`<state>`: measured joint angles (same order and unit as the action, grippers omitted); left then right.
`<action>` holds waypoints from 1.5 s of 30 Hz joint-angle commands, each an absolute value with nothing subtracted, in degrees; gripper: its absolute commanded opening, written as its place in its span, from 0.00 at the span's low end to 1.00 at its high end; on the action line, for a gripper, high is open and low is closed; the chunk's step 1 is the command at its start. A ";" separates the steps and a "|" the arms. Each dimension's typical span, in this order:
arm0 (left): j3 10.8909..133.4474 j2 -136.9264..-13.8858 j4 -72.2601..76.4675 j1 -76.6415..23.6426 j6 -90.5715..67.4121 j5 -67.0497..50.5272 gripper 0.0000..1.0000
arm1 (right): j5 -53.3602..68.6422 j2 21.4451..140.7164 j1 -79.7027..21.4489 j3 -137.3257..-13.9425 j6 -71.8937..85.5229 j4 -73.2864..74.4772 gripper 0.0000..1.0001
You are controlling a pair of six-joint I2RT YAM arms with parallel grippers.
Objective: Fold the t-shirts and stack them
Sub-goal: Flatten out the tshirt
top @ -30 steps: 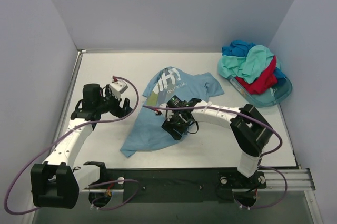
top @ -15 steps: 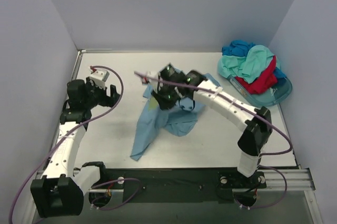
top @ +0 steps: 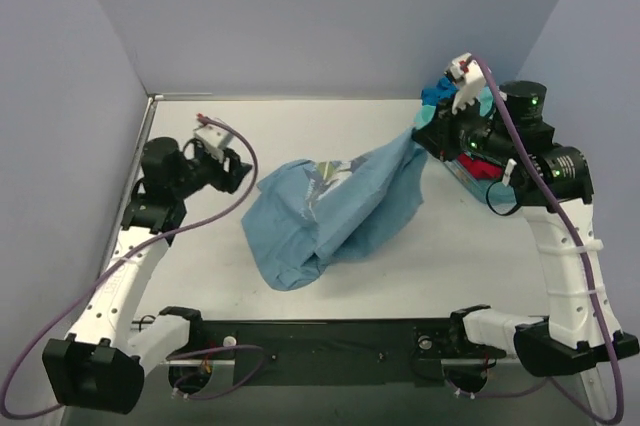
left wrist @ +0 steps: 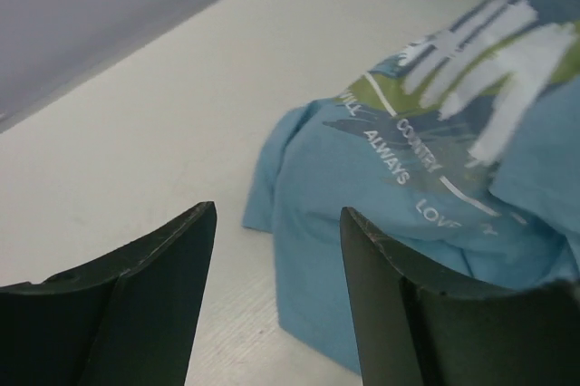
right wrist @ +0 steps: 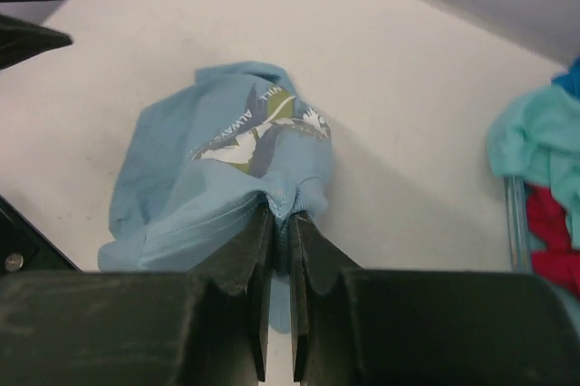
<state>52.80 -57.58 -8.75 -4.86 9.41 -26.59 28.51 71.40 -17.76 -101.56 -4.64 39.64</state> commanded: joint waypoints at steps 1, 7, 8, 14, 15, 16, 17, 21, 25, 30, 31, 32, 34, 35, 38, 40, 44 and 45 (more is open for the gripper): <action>52.31 -59.58 -18.53 -17.98 18.34 -32.87 0.65 | 29.45 65.84 -9.07 -89.14 -0.01 36.22 0.00; 46.15 -63.28 -31.02 -36.79 34.17 -29.72 0.65 | 30.39 63.90 1.39 -76.65 4.48 33.32 0.00; 44.14 -64.06 -31.81 -38.91 35.23 -29.01 0.67 | 31.11 63.90 1.23 -74.90 4.66 32.88 0.00; 36.30 -68.10 -17.77 -47.63 36.04 -25.40 0.78 | 31.11 61.18 1.32 -69.70 6.85 29.62 0.00; 36.12 -68.90 -15.32 -48.07 35.86 -25.49 0.77 | 31.11 60.74 1.32 -68.91 6.86 29.62 0.00; 36.12 -70.30 -14.25 -49.29 35.69 -25.23 0.75 | 31.03 60.30 1.41 -68.65 6.68 29.45 0.00; 35.86 -71.10 -12.24 -49.83 35.77 -25.05 0.74 | 30.68 59.86 1.41 -68.03 6.51 29.36 0.00; 36.29 -75.23 -9.58 -54.31 38.22 -21.98 0.58 | 30.50 59.24 1.41 -66.54 6.07 29.09 0.00; 38.93 -78.66 -14.92 -56.16 41.74 -23.73 0.52 | 30.32 59.06 1.49 -66.01 5.80 29.00 0.00; 41.92 -82.88 -20.30 -57.92 46.14 -23.46 0.58 | 28.48 58.45 1.76 -65.57 4.66 29.44 0.00; 42.18 -84.19 -21.00 -58.01 46.14 -23.29 0.55 | 28.39 58.45 1.93 -65.65 4.66 29.53 0.00; 42.97 -84.72 -21.27 -58.01 46.14 -23.03 0.25 | 28.30 58.45 2.19 -66.00 4.75 29.53 0.00; 42.63 -84.73 -18.91 -58.01 44.22 -21.10 0.00 | 28.30 58.45 2.46 -67.14 4.92 29.62 0.00; 42.54 -83.60 -18.20 -57.66 43.43 -18.57 0.00 | 28.30 58.62 2.46 -67.84 5.10 29.53 0.00; 46.03 -80.43 -18.19 -51.96 40.88 -15.03 0.00 | 28.83 60.11 2.55 -72.49 5.10 29.36 0.00; 52.86 -79.02 -20.37 -43.10 38.06 -14.42 0.00 | 28.74 62.30 2.55 -76.44 5.10 29.18 0.00; 66.93 -77.79 -23.38 -26.83 39.72 -13.98 0.00 | 29.26 67.14 2.55 -85.14 5.97 27.60 0.00; 68.63 -77.00 -23.55 -23.07 41.29 -13.89 0.00 | 30.05 68.80 2.55 -86.99 6.41 26.90 0.00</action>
